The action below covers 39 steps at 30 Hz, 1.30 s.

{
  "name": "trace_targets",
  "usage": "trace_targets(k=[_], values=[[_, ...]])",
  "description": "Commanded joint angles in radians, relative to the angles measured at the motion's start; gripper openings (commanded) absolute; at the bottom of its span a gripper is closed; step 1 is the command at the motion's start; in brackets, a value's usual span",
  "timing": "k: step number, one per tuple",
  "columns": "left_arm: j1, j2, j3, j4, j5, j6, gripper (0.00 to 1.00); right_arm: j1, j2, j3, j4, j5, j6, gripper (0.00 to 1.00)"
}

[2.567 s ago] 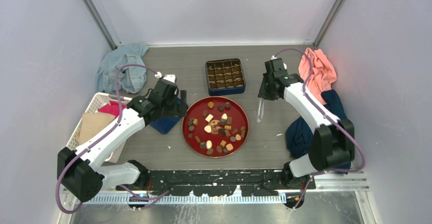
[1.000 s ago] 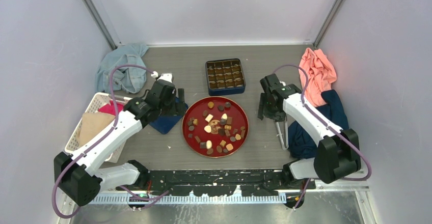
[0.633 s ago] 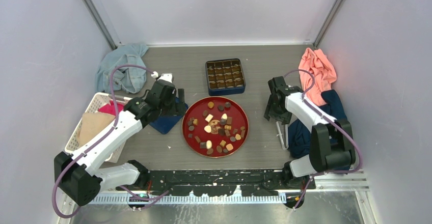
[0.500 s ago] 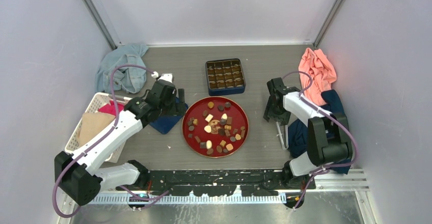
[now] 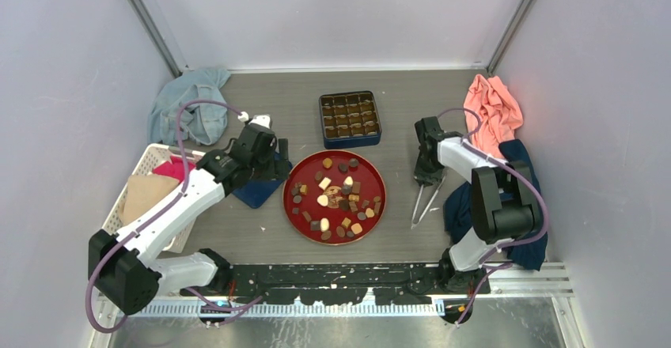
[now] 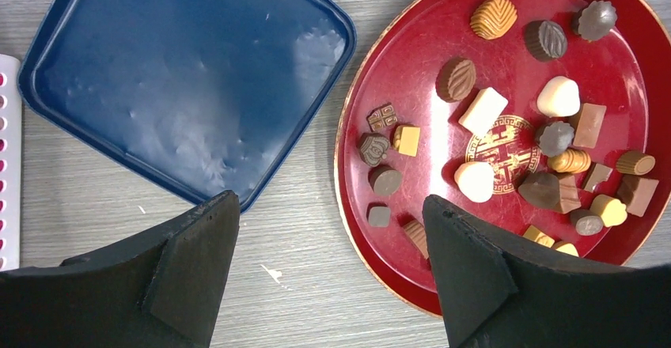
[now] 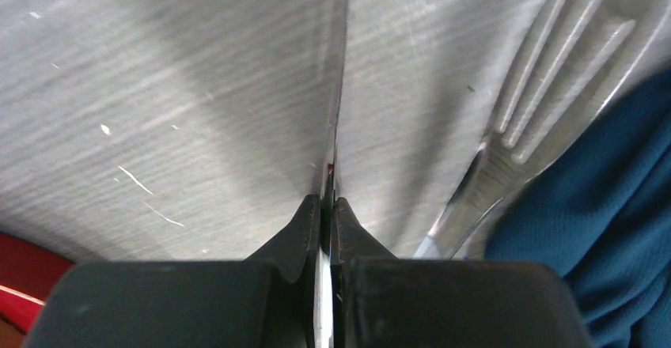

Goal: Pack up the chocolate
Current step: Move the clamp to the center of the board, then pick up the clamp at the center of the board.

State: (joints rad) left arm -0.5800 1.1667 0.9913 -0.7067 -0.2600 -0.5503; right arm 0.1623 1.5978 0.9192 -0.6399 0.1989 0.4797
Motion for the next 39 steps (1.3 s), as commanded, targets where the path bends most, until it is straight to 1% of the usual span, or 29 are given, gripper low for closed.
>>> trace_targets(k=[1, 7, 8, 9, 11, 13, 14, 15, 20, 23, 26, 29, 33, 39], values=[[0.006, 0.018, 0.019, 0.038, 0.002, -0.012, 0.86, 0.008, 0.051, 0.109, 0.043, -0.027, -0.036, 0.04], [0.005, 0.013, 0.025, 0.031, -0.012, -0.005, 0.86, 0.016, 0.149, 0.223, 0.067, -0.007, -0.084, 0.04], [0.007, 0.013, 0.026, 0.03, -0.015, -0.004, 0.86, 0.016, 0.159, 0.232, 0.081, -0.009, -0.091, 0.06], [0.005, 0.014, 0.027, 0.029, -0.016, -0.003, 0.86, 0.018, 0.166, 0.242, 0.086, -0.007, -0.09, 0.14], [0.005, 0.018, 0.034, 0.023, -0.018, 0.002, 0.86, 0.02, 0.167, 0.261, 0.085, -0.007, -0.083, 0.42], [0.006, 0.024, 0.041, 0.022, -0.019, 0.003, 0.86, 0.027, 0.134, 0.262, 0.088, -0.001, -0.067, 0.64], [0.005, 0.027, 0.042, 0.022, -0.018, 0.003, 0.86, 0.029, 0.111, 0.257, 0.092, 0.007, -0.057, 0.72], [0.005, 0.029, 0.044, 0.023, -0.017, 0.003, 0.86, 0.029, 0.085, 0.247, 0.097, 0.018, -0.045, 0.76], [0.005, 0.04, 0.047, 0.036, -0.012, -0.001, 0.86, 0.031, -0.06, 0.145, 0.102, 0.103, 0.028, 0.79], [0.006, 0.04, 0.047, 0.041, -0.009, 0.001, 0.86, 0.034, -0.146, 0.056, 0.107, 0.126, 0.085, 0.85], [0.005, 0.045, 0.047, 0.044, -0.003, 0.001, 0.86, 0.036, -0.205, -0.025, 0.134, 0.118, 0.112, 0.88], [0.005, 0.055, 0.052, 0.047, 0.01, -0.001, 0.85, 0.04, -0.182, -0.055, 0.136, 0.103, 0.117, 0.89], [0.005, 0.064, 0.063, 0.042, 0.024, -0.003, 0.85, 0.053, -0.14, -0.077, 0.191, 0.1, 0.097, 0.88], [0.005, 0.053, 0.06, 0.035, 0.018, -0.004, 0.85, 0.054, -0.035, -0.026, 0.225, 0.114, 0.07, 0.81]])
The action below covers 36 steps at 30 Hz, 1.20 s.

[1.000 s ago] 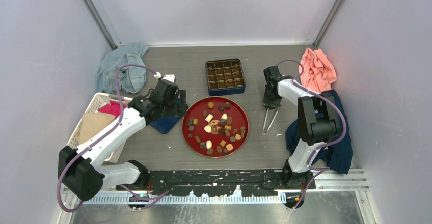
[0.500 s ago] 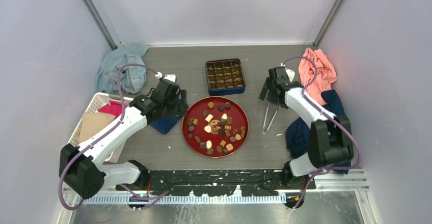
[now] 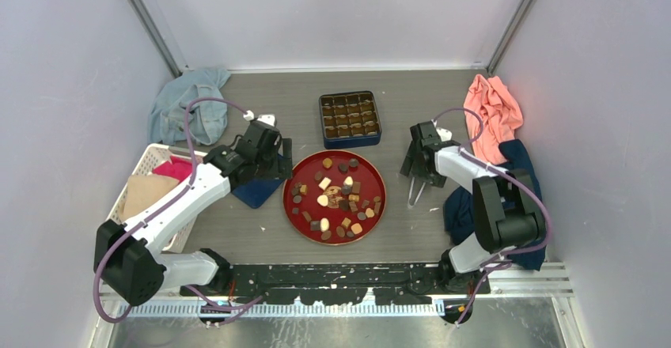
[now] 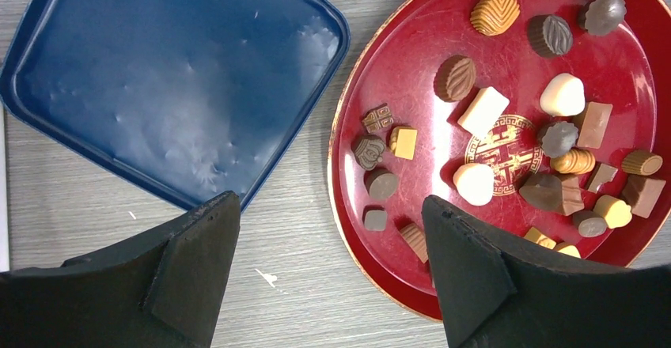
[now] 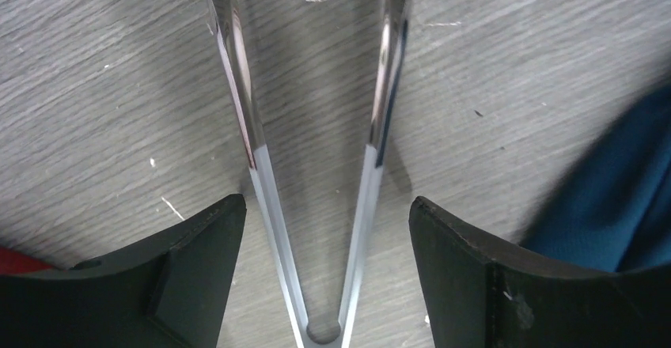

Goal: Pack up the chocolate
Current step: Pick up the clamp at the center of the board.

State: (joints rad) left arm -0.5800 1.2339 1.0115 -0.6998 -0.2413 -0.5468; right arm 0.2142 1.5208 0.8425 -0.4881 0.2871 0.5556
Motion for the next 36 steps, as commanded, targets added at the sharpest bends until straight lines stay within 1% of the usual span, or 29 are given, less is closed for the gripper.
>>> trace_targets(k=[1, 5, 10, 14, 18, 19, 20, 21, 22, 23, 25, 26, 36], values=[[0.005, -0.015, 0.04, 0.026, -0.004, -0.007, 0.85, 0.004, 0.058, 0.057, 0.082, 0.026, -0.008, 0.8], [0.006, -0.022, 0.041, 0.021, -0.013, -0.007, 0.85, 0.003, 0.106, 0.068, 0.105, 0.019, -0.002, 0.79], [0.005, -0.025, 0.04, 0.013, -0.021, -0.006, 0.85, 0.003, 0.136, 0.069, 0.123, 0.009, 0.003, 0.72], [0.005, -0.025, 0.041, 0.013, -0.025, -0.004, 0.85, 0.003, 0.123, 0.06, 0.122, -0.001, 0.009, 0.68], [0.005, -0.017, 0.041, 0.017, -0.017, -0.007, 0.85, 0.005, 0.105, 0.054, 0.109, -0.007, 0.008, 0.68], [0.005, -0.015, 0.04, 0.019, -0.015, -0.008, 0.85, 0.004, 0.099, 0.05, 0.11, -0.007, 0.007, 0.66], [0.006, -0.014, 0.041, 0.019, -0.014, -0.01, 0.85, 0.004, 0.095, 0.046, 0.11, -0.005, 0.006, 0.62], [0.005, -0.013, 0.04, 0.02, -0.012, -0.009, 0.85, 0.004, 0.092, 0.042, 0.108, -0.004, 0.005, 0.55], [0.005, -0.013, 0.039, 0.02, -0.011, -0.01, 0.85, 0.004, 0.092, 0.041, 0.106, -0.004, 0.004, 0.52], [0.006, -0.013, 0.039, 0.021, -0.01, -0.011, 0.85, 0.003, 0.09, 0.041, 0.103, -0.007, 0.002, 0.52], [0.005, -0.014, 0.036, 0.022, -0.01, -0.009, 0.85, 0.004, 0.083, 0.039, 0.096, -0.017, 0.001, 0.65], [0.006, -0.014, 0.036, 0.021, -0.012, -0.009, 0.85, 0.005, 0.079, 0.037, 0.094, -0.02, 0.001, 0.67], [0.005, -0.014, 0.033, 0.023, -0.013, -0.008, 0.85, 0.008, 0.048, 0.038, 0.063, -0.052, 0.0, 0.67]])
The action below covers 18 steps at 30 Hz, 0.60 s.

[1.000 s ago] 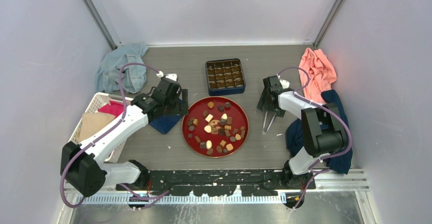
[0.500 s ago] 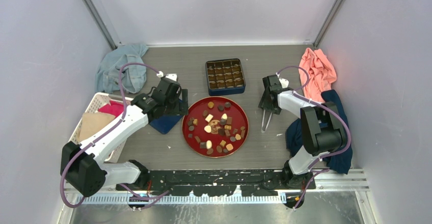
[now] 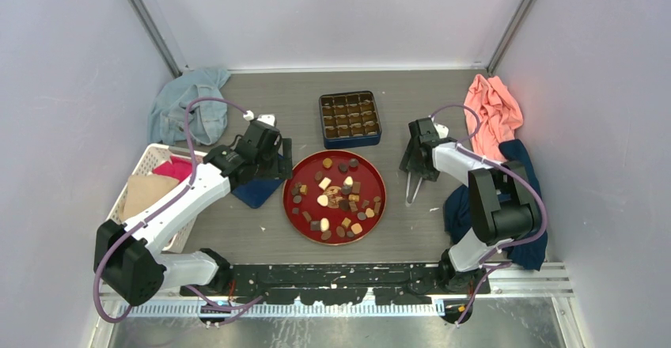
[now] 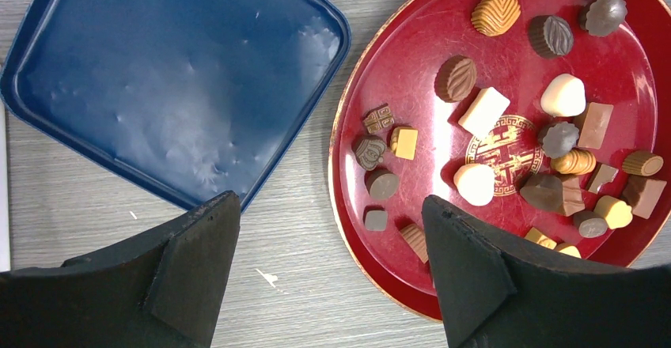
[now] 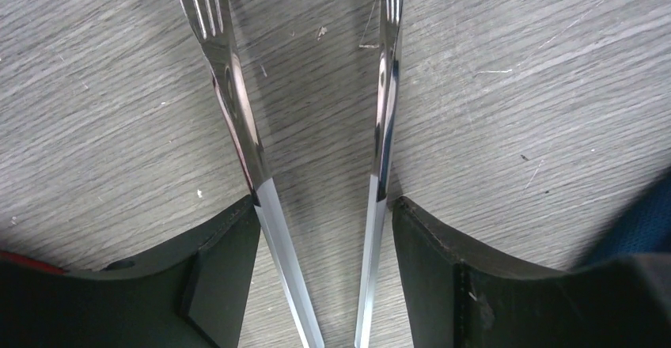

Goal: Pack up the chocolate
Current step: Pick up the clamp at the center of the board.

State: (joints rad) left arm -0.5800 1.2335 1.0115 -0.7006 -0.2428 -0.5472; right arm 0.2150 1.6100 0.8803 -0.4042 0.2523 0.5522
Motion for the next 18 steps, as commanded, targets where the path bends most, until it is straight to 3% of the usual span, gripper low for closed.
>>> trace_targets(k=[1, 10, 12, 14, 18], values=[[0.005, -0.013, 0.033, 0.025, -0.012, -0.007, 0.85, 0.009, -0.039, 0.001, -0.022, -0.016, 0.004, 0.67], [0.006, -0.016, 0.03, 0.025, -0.007, -0.006, 0.85, 0.008, 0.029, 0.044, -0.001, 0.034, -0.043, 0.46], [0.006, -0.021, 0.029, 0.023, -0.011, -0.004, 0.85, 0.008, 0.037, 0.062, -0.007, 0.02, -0.058, 0.28], [0.005, -0.027, 0.028, 0.019, -0.014, -0.002, 0.85, 0.009, 0.029, 0.087, -0.027, 0.009, -0.069, 0.17], [0.005, -0.034, 0.024, 0.021, -0.019, -0.002, 0.85, 0.008, -0.006, 0.161, -0.13, -0.075, -0.097, 0.1]])
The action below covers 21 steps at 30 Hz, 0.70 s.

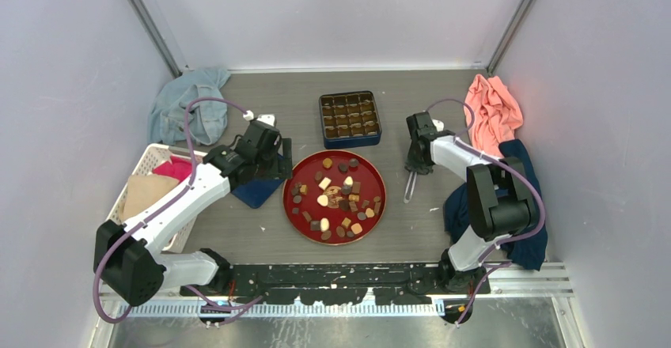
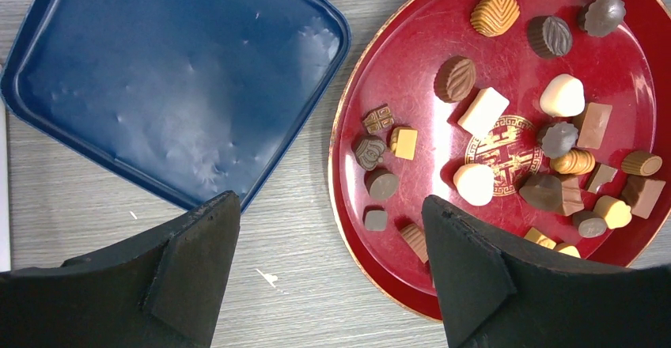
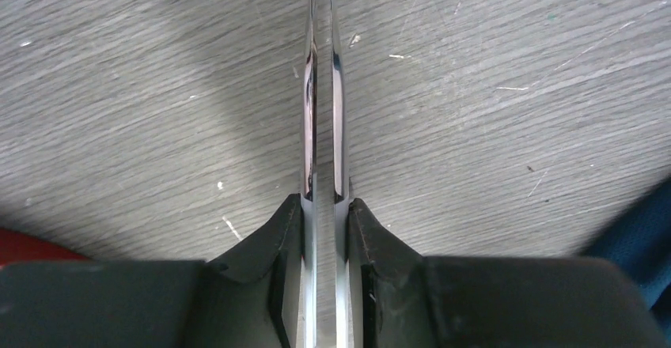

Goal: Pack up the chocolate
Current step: Pick up the clamp at the center of the board.

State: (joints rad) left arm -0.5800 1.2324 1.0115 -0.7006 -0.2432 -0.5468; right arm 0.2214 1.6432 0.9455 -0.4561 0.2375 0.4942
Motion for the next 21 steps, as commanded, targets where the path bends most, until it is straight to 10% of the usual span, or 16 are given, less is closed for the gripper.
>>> trace_targets(k=[1, 21], values=[[0.006, -0.033, 0.024, 0.02, -0.019, -0.003, 0.85, 0.001, -0.052, 0.12, -0.114, -0.088, -0.046, 0.09], [0.005, 0.0, 0.029, 0.047, 0.013, -0.004, 0.85, 0.004, -0.222, 0.246, -0.49, -0.345, -0.118, 0.41]])
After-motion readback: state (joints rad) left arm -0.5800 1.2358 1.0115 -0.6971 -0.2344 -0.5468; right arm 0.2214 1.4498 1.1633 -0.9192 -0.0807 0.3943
